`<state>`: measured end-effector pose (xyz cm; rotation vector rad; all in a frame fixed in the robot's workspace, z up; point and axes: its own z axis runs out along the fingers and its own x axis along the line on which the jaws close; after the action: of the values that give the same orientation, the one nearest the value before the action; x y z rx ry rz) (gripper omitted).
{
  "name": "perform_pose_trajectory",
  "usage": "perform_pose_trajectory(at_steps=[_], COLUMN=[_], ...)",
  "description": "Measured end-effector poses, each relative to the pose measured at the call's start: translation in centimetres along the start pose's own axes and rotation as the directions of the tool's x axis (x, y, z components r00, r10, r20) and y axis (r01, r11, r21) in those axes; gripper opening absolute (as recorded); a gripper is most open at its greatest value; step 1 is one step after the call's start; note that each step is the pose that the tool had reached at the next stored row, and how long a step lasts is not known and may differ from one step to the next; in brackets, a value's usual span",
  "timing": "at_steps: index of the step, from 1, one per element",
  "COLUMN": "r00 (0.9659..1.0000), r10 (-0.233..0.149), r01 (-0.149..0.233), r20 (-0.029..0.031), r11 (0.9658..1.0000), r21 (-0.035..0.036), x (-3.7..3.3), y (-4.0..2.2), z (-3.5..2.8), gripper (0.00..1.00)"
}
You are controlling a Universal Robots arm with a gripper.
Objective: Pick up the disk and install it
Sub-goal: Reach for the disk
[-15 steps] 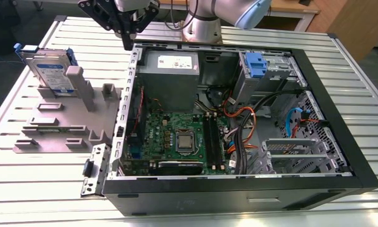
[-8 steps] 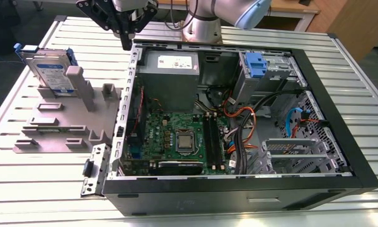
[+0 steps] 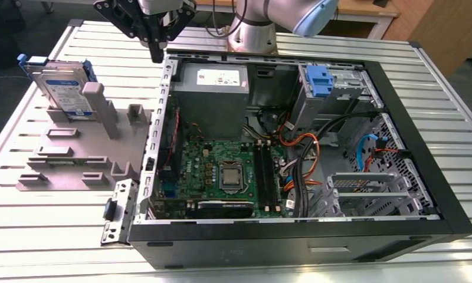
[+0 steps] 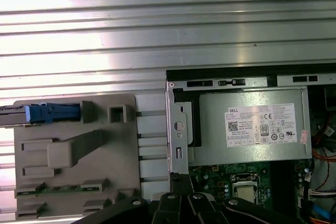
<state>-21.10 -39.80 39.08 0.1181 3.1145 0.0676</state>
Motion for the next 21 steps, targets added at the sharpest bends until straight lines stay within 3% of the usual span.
perform_pose_trajectory(at_steps=[21], r00=[1.0], r10=[0.0], r01=[0.0], r20=[0.0], r11=[1.0], r21=[0.0], x=[0.87], y=[-0.02], z=[-0.02], gripper=[0.11])
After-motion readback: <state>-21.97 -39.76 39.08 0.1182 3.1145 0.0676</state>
